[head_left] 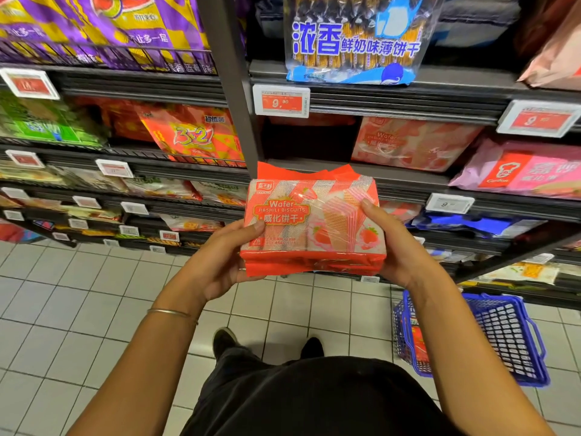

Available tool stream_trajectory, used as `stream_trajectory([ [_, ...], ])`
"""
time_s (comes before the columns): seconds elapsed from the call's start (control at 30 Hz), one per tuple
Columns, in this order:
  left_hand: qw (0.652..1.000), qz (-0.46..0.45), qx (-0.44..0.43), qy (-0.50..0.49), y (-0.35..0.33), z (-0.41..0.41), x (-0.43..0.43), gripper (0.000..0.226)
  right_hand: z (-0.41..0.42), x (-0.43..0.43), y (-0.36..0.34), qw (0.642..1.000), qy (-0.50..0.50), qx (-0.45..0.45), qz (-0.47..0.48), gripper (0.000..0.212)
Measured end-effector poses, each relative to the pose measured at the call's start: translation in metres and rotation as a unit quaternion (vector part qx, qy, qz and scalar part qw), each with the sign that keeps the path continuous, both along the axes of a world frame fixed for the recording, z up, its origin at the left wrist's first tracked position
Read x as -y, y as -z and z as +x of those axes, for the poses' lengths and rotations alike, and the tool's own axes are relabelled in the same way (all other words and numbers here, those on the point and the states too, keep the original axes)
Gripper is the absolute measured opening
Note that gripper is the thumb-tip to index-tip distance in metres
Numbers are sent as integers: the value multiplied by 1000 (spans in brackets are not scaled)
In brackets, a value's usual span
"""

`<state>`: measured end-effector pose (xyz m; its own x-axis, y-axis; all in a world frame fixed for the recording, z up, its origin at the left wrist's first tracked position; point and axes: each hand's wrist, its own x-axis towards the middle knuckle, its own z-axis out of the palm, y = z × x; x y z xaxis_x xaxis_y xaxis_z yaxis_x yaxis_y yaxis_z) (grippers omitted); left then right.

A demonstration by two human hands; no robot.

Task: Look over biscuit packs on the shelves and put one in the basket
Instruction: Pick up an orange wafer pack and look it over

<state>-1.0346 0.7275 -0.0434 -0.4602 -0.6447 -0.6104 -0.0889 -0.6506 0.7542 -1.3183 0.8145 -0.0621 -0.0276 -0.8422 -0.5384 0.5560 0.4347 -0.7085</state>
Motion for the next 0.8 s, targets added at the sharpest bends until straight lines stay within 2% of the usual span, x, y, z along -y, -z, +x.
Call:
stream_trajectory([
  [0.17,998,54,17,-27,2,0,3,47,2,2,3,999,-4,-10,41,31],
  [0.33,997,61,22,-31,1,1,4,49,2,3,6,998,-3,-16,57,37],
  [0.5,998,60,-7,-33,-3,-1,4,45,2,2,7,1000,20,-5,24,57],
  [0.67,997,52,-34,-43,-6,-1,5,42,1,1,8,999,22,-18,-23,39],
  [0.8,997,32,-57,-29,-5,0,3,47,0,0,5,998,23,-35,-47,40],
])
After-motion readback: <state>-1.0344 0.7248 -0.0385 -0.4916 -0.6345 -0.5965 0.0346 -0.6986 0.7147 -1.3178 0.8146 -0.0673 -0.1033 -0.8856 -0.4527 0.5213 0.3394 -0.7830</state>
